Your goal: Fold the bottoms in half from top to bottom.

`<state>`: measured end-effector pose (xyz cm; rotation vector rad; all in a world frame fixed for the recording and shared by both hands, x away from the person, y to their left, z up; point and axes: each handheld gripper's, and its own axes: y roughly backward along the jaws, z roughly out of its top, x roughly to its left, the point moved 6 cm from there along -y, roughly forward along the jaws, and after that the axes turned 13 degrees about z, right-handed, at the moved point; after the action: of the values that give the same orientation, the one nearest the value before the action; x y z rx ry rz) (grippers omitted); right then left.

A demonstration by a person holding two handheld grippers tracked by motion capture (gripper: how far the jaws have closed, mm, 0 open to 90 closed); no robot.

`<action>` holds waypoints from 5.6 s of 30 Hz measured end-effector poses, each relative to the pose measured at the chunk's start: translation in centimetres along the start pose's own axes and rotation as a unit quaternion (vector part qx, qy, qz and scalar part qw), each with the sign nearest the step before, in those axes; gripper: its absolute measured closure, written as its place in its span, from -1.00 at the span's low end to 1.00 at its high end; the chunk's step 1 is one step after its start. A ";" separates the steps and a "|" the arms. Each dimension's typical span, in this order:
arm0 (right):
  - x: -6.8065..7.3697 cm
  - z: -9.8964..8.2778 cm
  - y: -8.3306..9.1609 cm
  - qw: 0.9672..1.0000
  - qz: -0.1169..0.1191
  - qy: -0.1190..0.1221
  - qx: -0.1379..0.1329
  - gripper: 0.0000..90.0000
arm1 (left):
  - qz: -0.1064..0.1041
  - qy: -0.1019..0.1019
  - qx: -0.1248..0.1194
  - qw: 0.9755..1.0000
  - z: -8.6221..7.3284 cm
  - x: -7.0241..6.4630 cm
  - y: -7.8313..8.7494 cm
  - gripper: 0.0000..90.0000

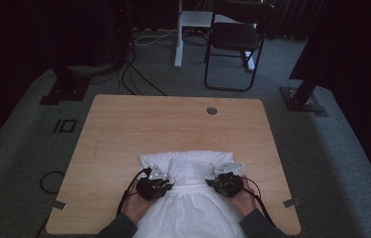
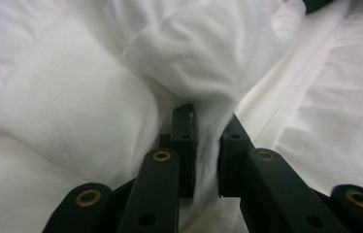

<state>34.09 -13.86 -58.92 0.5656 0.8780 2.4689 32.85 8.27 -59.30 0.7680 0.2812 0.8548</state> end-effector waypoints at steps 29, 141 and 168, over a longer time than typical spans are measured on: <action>-10.5 8.3 -5.7 0.998 -0.049 -0.045 -0.009 0.83 | 0.090 -0.022 0.057 0.994 8.9 10.5 -8.1 0.80; -4.1 12.0 5.7 0.991 -0.040 0.063 -0.108 0.89 | 0.045 0.003 -0.120 0.992 10.8 6.5 4.0 0.85; -6.3 5.7 4.1 0.992 0.016 -0.061 -0.109 0.84 | 0.055 0.084 -0.040 0.994 8.0 10.1 0.3 1.00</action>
<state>41.03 -17.42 -53.50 0.6481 0.5484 2.4866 43.28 12.20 -52.73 0.6415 0.3548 1.0317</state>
